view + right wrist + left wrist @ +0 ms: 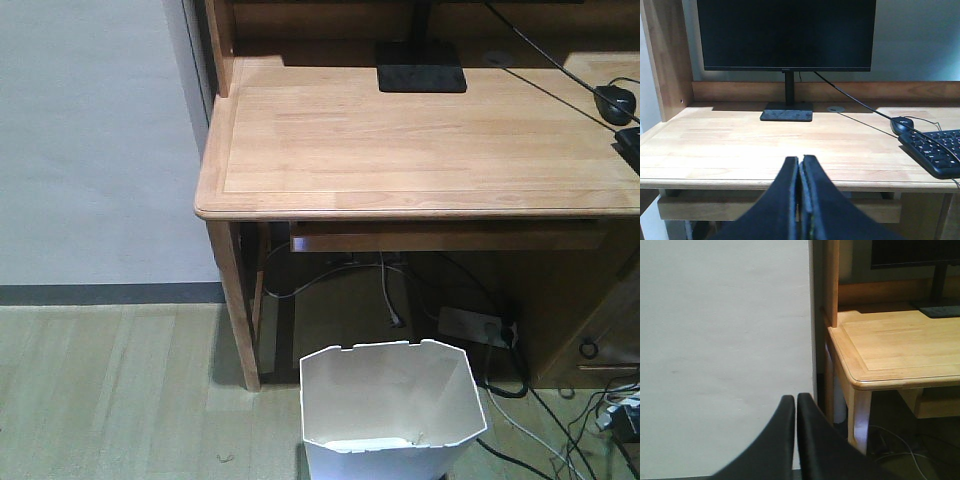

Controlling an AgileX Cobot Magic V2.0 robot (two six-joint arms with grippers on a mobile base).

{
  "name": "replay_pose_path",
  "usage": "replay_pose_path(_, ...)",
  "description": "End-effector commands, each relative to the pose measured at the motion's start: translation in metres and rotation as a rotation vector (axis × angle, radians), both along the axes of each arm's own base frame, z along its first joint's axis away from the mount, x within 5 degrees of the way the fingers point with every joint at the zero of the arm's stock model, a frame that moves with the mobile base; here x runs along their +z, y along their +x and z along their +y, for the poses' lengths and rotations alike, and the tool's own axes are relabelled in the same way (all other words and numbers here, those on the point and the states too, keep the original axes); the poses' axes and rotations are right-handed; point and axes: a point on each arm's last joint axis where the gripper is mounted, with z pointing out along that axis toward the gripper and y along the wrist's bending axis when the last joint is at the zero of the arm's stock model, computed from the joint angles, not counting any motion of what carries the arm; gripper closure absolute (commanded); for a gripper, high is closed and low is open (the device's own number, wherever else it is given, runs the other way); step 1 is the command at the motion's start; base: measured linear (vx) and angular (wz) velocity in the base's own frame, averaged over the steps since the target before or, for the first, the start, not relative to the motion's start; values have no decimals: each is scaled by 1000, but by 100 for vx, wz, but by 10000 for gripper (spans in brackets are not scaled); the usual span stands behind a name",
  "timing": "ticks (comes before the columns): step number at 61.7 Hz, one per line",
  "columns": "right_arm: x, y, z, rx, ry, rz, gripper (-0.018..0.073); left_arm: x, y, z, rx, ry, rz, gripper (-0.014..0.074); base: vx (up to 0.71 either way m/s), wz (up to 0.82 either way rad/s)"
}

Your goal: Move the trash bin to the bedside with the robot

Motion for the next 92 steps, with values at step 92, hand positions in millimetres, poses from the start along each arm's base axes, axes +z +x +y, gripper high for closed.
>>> replay_pose_path(92, 72, 91, 0, -4, 9, 283, 421, 0, 0, 0, -4, -4, -62, 603, 0, 0)
